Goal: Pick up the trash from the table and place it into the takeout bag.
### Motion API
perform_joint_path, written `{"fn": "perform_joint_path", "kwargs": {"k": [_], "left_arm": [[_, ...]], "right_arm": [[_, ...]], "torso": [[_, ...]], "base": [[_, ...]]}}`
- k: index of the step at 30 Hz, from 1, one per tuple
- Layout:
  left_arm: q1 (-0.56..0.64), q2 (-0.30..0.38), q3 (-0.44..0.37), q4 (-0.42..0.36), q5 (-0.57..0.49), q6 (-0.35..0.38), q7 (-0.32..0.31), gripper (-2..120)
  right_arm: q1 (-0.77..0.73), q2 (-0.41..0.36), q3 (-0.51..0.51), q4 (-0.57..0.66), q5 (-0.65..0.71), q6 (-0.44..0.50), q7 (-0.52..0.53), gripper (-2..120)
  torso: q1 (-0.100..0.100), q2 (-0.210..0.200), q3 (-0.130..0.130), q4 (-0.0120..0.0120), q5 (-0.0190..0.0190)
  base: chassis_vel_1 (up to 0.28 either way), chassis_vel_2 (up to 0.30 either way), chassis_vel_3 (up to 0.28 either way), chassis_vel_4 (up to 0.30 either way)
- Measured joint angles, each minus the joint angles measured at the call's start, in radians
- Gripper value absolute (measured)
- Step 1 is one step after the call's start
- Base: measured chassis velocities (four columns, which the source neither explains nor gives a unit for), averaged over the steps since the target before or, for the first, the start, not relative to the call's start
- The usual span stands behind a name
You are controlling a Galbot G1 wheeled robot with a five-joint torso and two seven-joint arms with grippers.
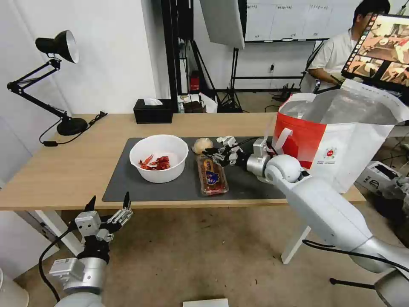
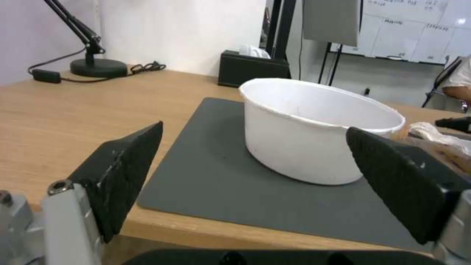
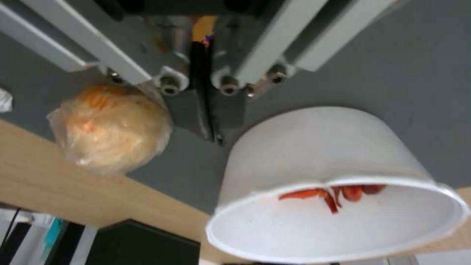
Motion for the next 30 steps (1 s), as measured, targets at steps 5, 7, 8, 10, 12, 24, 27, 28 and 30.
{"fn": "perform_joint_path", "kwargs": {"k": [5, 7, 8, 10, 12, 24, 27, 28, 30], "left_arm": [[0.0, 0.004, 0.002, 0.001, -0.007, 0.004, 0.006, 100], [0.0, 0.01, 0.004, 0.002, -0.012, 0.004, 0.01, 100], [0.0, 0.013, 0.005, 0.003, -0.014, 0.006, 0.012, 100], [0.0, 0.015, 0.006, 0.002, -0.017, 0.013, 0.016, 100], [-0.004, 0.024, 0.013, -0.008, -0.053, 0.048, 0.026, 100], [-0.067, 0.156, 0.032, -0.055, -0.343, 0.193, 0.043, 100], [-0.09, 0.196, 0.039, -0.068, -0.45, 0.225, 0.049, 100], [-0.097, 0.215, 0.044, -0.071, -0.5, 0.237, 0.057, 100], [-0.103, 0.233, 0.05, -0.074, -0.54, 0.245, 0.071, 100]], "right_arm": [[0.005, 0.019, -0.007, -0.039, -0.006, 0.0, -0.002, 0], [-0.001, 0.021, -0.007, -0.042, 0.004, -0.005, 0.015, 0], [-0.002, 0.019, -0.008, -0.042, 0.009, -0.008, 0.019, 0], [-0.002, 0.017, -0.008, -0.041, 0.013, -0.011, 0.021, 0], [-0.002, 0.013, -0.008, -0.044, 0.025, -0.019, 0.024, 0], [0.002, 0.004, -0.017, -0.062, 0.031, -0.028, 0.025, 0], [0.0, -0.001, -0.022, -0.06, 0.031, -0.028, 0.025, 0], [0.0, -0.001, -0.025, -0.06, 0.032, -0.028, 0.025, 0], [0.0, -0.001, -0.026, -0.06, 0.032, -0.028, 0.025, 0]], "torso": [[0.0, 0.0, 0.0, 0.0, 0.0001], [0.0, 0.0, 0.0, 0.0, 0.0], [0.0, 0.0, 0.0, 0.0, 0.0], [0.0, 0.0, 0.0, 0.0, 0.0], [0.0, 0.0, 0.0, 0.0, 0.0], [0.0, 0.0, 0.0, -0.0001, -0.0001], [0.0, 0.0, 0.0, -0.0002, 0.0001], [0.0, 0.0, 0.0, -0.0001, -0.0001], [0.0, 0.0, 0.0, -0.0001, 0.0]], "base": [[0.0, 0.0, 0.0, 0.0], [0.0, 0.0, 0.0, 0.0], [0.0, 0.0, 0.0, 0.0], [0.0, 0.0, 0.0, 0.0], [0.0, 0.0, 0.0, 0.0], [0.0, 0.0, 0.0, 0.0], [0.0, 0.0, 0.0, 0.0], [0.0, 0.0, 0.0, 0.0], [0.0, 0.0, 0.0, 0.0]]}}
